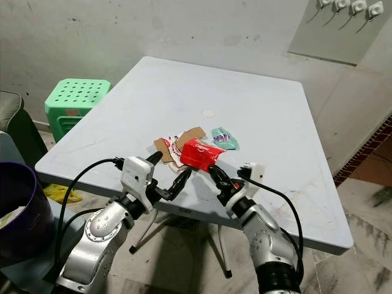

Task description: Picking trash to rubbish bin

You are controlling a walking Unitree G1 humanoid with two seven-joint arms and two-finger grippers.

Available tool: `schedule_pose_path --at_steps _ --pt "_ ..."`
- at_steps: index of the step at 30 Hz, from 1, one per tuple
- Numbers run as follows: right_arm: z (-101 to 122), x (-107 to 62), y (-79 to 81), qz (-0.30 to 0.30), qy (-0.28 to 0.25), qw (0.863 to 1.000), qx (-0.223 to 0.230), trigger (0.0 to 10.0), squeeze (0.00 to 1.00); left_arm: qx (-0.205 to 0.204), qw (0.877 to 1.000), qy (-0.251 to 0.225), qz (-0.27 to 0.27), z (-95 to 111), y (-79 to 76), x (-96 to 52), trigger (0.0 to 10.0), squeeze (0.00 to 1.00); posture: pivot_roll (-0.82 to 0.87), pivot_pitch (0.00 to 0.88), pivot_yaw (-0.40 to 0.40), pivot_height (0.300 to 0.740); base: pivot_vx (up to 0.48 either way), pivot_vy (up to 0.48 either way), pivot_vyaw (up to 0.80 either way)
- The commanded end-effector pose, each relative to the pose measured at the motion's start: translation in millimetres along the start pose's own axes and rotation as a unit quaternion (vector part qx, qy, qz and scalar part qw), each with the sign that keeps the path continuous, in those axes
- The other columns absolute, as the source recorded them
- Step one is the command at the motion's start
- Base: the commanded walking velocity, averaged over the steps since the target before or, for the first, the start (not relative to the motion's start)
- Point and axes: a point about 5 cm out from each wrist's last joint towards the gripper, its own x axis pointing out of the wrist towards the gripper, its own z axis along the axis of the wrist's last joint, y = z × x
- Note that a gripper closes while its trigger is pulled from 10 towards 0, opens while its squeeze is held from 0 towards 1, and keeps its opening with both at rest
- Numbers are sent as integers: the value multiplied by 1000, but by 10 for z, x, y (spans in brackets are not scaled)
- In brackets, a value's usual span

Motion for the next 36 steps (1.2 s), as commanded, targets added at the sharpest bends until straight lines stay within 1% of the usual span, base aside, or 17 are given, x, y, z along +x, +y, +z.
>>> schedule_pose_path --at_steps 1,6,11,14,15,18,19,23,24,26,29,31,32,33,34,35,36 --pt "111 -40 -25 1 -24 1000 -10 0 0 8 1000 -4 -7 23 -18 39 10000 0 8 23 -103 740 0 0 0" --pt "155 -72 -56 -9 -41 999 -16 0 0 10 1000 -6 -7 31 -7 53 10000 0 8 10 -101 740 0 0 0" --pt "308 -111 -83 -36 -85 995 -28 0 0 11 1000 -10 2 47 57 79 10000 0 8 0 -98 740 0 0 0" --pt "368 -116 -86 -52 -95 992 -59 0 0 11 1000 -11 21 57 146 94 10000 0 3 0 -94 740 0 0 0" --pt "438 -122 -83 -65 -108 988 -83 0 0 15 999 -12 40 71 240 110 10000 0 3 0 -94 740 0 0 0" --pt "493 -132 -84 -83 -117 984 -106 0 0 25 997 -11 66 81 349 122 10000 0 1 0 -91 740 0 0 0" --pt "512 -143 -113 -110 -115 979 -125 0 0 30 996 -9 88 81 424 125 10000 0 -1 0 -89 740 0 0 0" --pt "582 -177 -108 -136 -129 968 -168 0 0 41 991 -3 124 77 566 112 10000 0 -3 0 -84 740 0 0 0" --pt "616 -204 -99 -150 -135 959 -199 0 0 46 990 0 136 74 640 93 10000 0 -4 0 -83 740 0 0 0" --pt "620 -206 -94 -152 -137 958 -201 0 0 43 989 -1 138 76 654 91 10000 0 -4 0 -83 740 0 0 0" --pt "657 -241 -2 -164 -152 942 -251 0 0 29 986 1 161 76 781 75 10000 0 -10 0 -77 740 0 0 0" --pt "653 -245 8 -167 -153 941 -252 0 0 28 987 0 161 77 787 72 10000 0 -11 0 -77 740 0 0 0" --pt "649 -246 14 -169 -154 940 -252 1490 0 29 986 -1 162 76 791 72 10000 0 -11 0 -77 740 0 0 0" --pt "632 -260 19 -180 -154 937 -258 4588 0 26 986 -6 163 77 794 69 10000 0 -11 0 -77 740 0 0 0" --pt "593 -282 56 -181 -155 932 -273 7137 0 14 986 -15 165 74 794 58 10000 0 -11 0 -76 740 0 0 0" --pt "579 -290 70 -180 -154 931 -278 7922 0 11 986 -16 167 70 794 51 10000 0 -12 0 -74 740 0 0 0" --pt "556 -297 87 -179 -153 930 -283 10000 0 9 985 -16 171 57 798 43 10000 0 -12 0 -74 740 0 0 0"
